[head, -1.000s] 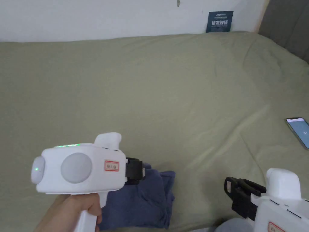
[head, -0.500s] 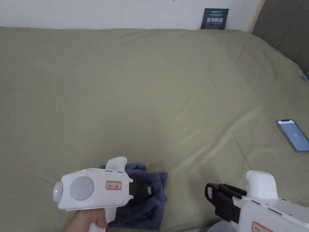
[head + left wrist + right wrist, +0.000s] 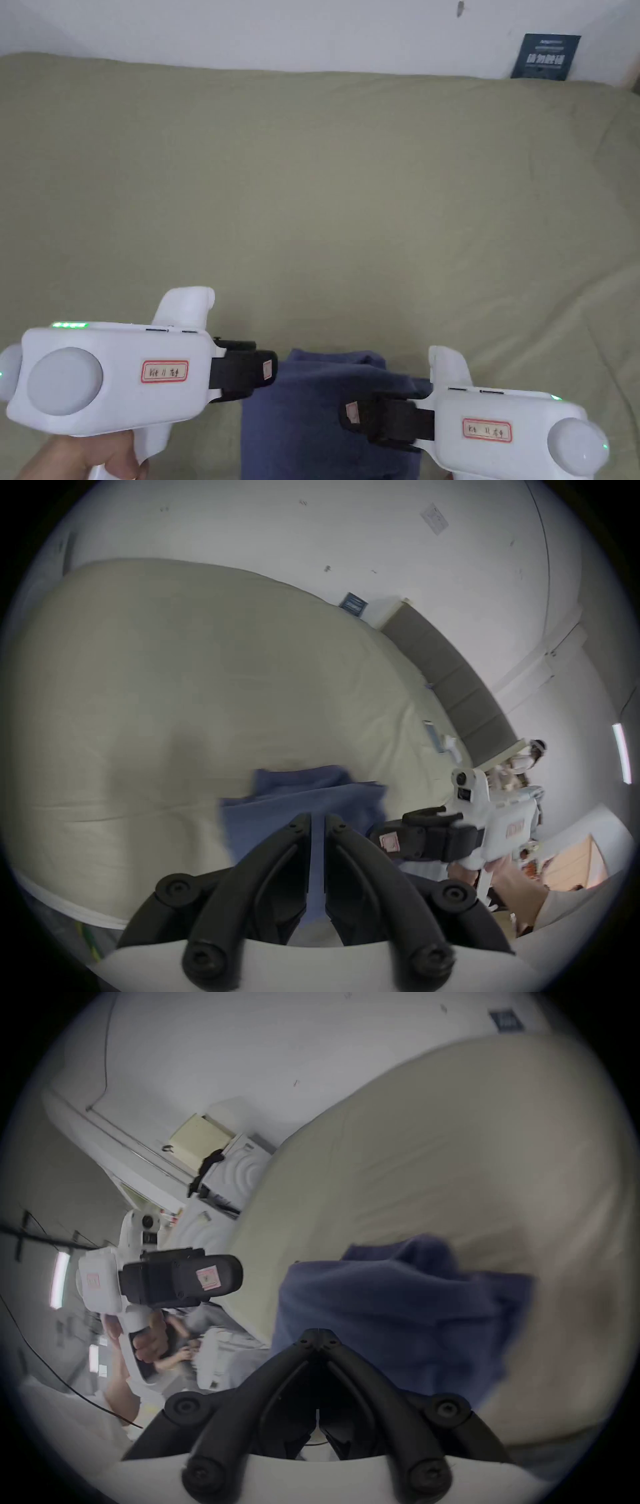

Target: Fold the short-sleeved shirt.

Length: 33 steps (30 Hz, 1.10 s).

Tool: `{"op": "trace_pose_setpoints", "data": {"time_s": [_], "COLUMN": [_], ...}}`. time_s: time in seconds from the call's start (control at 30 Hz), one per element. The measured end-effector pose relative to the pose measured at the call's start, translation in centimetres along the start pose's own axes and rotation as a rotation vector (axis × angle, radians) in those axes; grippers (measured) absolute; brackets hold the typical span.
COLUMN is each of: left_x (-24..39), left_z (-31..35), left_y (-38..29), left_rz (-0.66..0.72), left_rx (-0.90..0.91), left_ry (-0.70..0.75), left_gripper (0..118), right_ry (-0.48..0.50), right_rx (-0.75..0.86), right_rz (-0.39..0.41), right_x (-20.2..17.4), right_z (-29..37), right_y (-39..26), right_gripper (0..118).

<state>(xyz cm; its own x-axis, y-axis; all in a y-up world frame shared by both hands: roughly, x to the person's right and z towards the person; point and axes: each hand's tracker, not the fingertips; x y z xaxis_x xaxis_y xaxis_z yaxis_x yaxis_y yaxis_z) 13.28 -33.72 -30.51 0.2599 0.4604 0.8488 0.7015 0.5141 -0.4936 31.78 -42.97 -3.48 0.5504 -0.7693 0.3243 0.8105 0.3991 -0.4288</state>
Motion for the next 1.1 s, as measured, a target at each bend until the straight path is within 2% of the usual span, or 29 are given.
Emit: {"op": "trace_pose_setpoints", "data": {"time_s": [0.03, 0.17, 0.2, 0.23, 0.27, 0.3, 0.33, 0.37, 0.4, 0.43, 0.5, 0.57, 0.63, 0.7, 0.77, 0.8, 0.87, 0.93, 0.97, 1.03, 1.1], "left_x": [-1.1, -5.1, -5.7, -6.1, -6.2, -6.5, -6.9, -7.2, -7.1, -7.2, -7.7, -8.6, -8.8, -7.7, -7.3, -7.9, -7.3, -6.1, -6.0, -6.2, -7.1], "left_z": [0.1, -0.9, -1.2, -1.6, -1.8, -2.1, -2.5, -2.9, -3.4, -4.4, -5.7, -7.3, -8.4, -9.0, -10.2, -11.5, -12.2, -11.1, -10.8, -10.3, -10.3], "left_y": [-0.3, -0.7, -0.7, -0.7, -0.8, -0.9, -0.9, -0.9, -1.1, -1.3, -1.6, -1.4, -1.2, -2.0, -2.1, -2.7, -2.9, -2.8, -2.9, -3.0, -2.2], "left_rz": [0.026, 0.135, 0.15, 0.15, 0.154, 0.158, 0.164, 0.177, 0.197, 0.202, 0.22, 0.297, 0.339, 0.325, 0.363, 0.364, 0.278, 0.252, 0.261, 0.28, 0.279], "left_rx": [-0.013, -0.065, -0.07, -0.078, -0.084, -0.09, -0.099, -0.111, -0.136, -0.147, -0.129, -0.184, -0.177, -0.136, -0.175, -0.198, -0.174, -0.162, -0.157, -0.165, -0.173], "left_ry": [0.023, 0.004, 0.0, -0.002, -0.007, -0.035, -0.067, -0.12, -0.153, -0.163, -0.164, -0.203, -0.309, -0.39, -0.468, -0.484, -0.388, -0.331, -0.306, -0.337, -0.331], "left_gripper": [8, 8, 8, 9, 9, 11, 27, 62, 110, 118, 118, 118, 118, 118, 117, 111, 93, 56, 42, 40, 33], "right_ry": [0.059, 0.1, 0.134, 0.217, 0.25, 0.217, 0.208, 0.209, 0.199, 0.194, 0.191, 0.196, 0.201, 0.213, 0.221, 0.221, 0.216, 0.213, 0.211, 0.183, 0.134], "right_rx": [-0.033, -0.039, -0.018, -0.007, -0.004, -0.002, -0.003, -0.005, -0.012, -0.014, -0.015, -0.015, -0.016, -0.013, -0.014, -0.017, -0.024, -0.024, -0.022, -0.017, -0.02], "right_rz": [-0.062, -0.201, -0.253, -0.313, -0.349, -0.336, -0.319, -0.308, -0.296, -0.287, -0.284, -0.288, -0.293, -0.307, -0.317, -0.315, -0.304, -0.302, -0.302, -0.277, -0.217], "right_x": [1.4, 7.2, 8.6, 9.6, 10.1, 9.8, 9.6, 9.4, 9.3, 8.9, 8.9, 8.9, 9.0, 9.4, 9.5, 9.5, 9.2, 9.1, 9.2, 8.6, 7.7], "right_z": [-1.2, -2.3, -1.9, -1.5, -1.3, -0.9, -0.8, -0.9, -1.0, -1.0, -1.0, -0.9, -0.9, -0.9, -0.9, -0.9, -0.9, -0.8, -0.7, -0.3, 0.1], "right_y": [0.3, 0.4, 0.3, 0.3, 0.3, 0.2, 0.2, 0.2, 0.3, 0.4, 0.4, 0.3, 0.2, 0.2, 0.3, 0.3, 0.4, 0.5, 0.6, 0.9, 1.2], "right_gripper": [2, 2, 2, 2, 2, 2, 2, 2, 2, 2, 2, 2, 2, 2, 2, 2, 2, 2, 2, 2, 2]}}
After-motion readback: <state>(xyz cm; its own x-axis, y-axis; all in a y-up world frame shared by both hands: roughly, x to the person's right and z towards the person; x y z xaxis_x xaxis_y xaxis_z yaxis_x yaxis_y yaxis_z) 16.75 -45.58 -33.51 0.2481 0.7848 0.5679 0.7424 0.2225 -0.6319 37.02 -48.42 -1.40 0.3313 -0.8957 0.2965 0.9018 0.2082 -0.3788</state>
